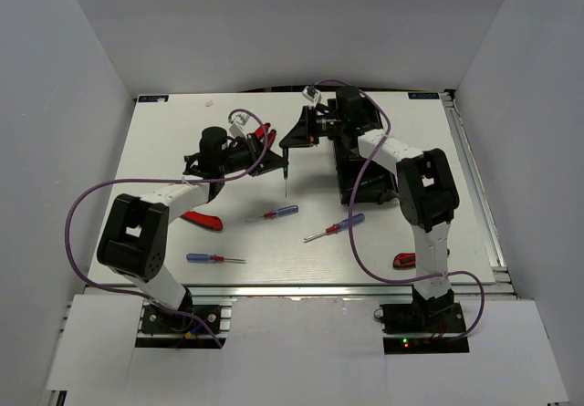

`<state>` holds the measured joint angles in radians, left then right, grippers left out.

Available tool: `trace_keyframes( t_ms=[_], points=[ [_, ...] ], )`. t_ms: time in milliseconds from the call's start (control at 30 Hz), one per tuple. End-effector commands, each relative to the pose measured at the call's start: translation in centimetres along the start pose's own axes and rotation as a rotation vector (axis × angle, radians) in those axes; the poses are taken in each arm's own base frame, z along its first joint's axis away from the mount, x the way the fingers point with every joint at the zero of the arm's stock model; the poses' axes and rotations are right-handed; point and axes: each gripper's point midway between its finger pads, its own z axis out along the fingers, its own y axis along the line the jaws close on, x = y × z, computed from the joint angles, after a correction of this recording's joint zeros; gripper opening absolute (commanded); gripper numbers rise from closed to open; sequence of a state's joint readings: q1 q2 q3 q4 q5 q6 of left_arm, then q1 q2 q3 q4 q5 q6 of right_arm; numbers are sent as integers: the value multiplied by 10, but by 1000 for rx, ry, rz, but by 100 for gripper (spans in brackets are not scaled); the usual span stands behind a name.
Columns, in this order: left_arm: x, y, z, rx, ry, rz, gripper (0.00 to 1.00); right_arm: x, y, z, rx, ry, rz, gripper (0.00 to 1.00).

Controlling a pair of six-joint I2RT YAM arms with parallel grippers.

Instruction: Sort the tools into containers

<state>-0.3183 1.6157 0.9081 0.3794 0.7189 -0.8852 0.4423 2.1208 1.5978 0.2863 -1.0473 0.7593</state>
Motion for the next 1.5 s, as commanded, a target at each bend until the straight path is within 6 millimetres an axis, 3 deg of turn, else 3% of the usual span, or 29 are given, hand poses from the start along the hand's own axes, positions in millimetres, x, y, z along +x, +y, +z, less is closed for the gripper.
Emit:
trace_keyframes(
  t_ms=[0, 33, 167, 200, 300, 333, 467, 567, 667, 767, 800, 833, 933, 967, 1000, 1033, 1100, 1167, 1267, 1300, 1467],
  points=[
    [-12, -12, 3, 24, -30, 25, 8, -2, 27, 0, -52, 1, -68, 9],
    [-13, -11, 3, 20, -34, 24, 10, 0, 26, 0, -50, 2, -64, 0],
    [-15, -10, 3, 10, -48, 17, 23, 2, 27, 0, -53, 4, -67, 0],
    [-15, -10, 3, 8, -50, 17, 41, 2, 28, -1, -55, 4, -72, 0],
    [-19, -13, 0, 7, -69, 35, 77, -4, 32, -4, -56, -7, -112, 0],
    [-23, -16, -4, 10, -84, 48, 98, -7, 33, -5, -54, -10, -127, 0],
    [-35, -19, -19, -3, -143, 100, 98, -17, 24, -22, 17, -16, -184, 0],
    [-47, -13, -40, -31, -197, 139, 98, -29, 24, -36, 63, -18, -328, 0],
    [-62, 13, -66, -141, -258, 148, 98, -37, 19, -58, 190, 18, -491, 0],
    [-90, 50, -97, -421, -345, 190, 98, -37, 24, -79, 306, 97, -670, 0],
    [-93, 76, -114, -592, -373, 166, 98, -28, 22, -86, 339, 140, -664, 0],
    [-106, 78, -122, -653, -393, 213, 98, -31, 21, -92, 367, 166, -751, 0],
    [-112, 105, -139, -823, -344, 301, 98, -22, 11, -113, 485, 243, -809, 0],
    [-120, 105, -141, -850, -342, 322, 98, -22, 2, -122, 537, 278, -863, 0],
    [-117, 114, -145, -893, -278, 368, 98, -21, 5, -129, 564, 288, -901, 0],
    [-117, 129, -149, -961, -258, 372, 98, -17, -1, -135, 595, 308, -923, 0],
    [-120, 142, -150, -1005, -187, 442, 98, -9, -16, -149, 669, 357, -1004, 0],
    [-122, 149, -150, -1023, -137, 505, 98, 9, -34, -159, 709, 417, -1015, 0],
    [-126, 162, -150, -1054, -52, 618, 98, 13, -39, -169, 750, 438, -1092, 0],
    [-128, 164, -149, -1056, -39, 646, 98, 25, -50, -171, 750, 469, -1095, 0],
    [-137, 189, -157, -1148, 66, 789, 98, 31, -77, -179, 812, 507, -1159, 0]
  ],
)
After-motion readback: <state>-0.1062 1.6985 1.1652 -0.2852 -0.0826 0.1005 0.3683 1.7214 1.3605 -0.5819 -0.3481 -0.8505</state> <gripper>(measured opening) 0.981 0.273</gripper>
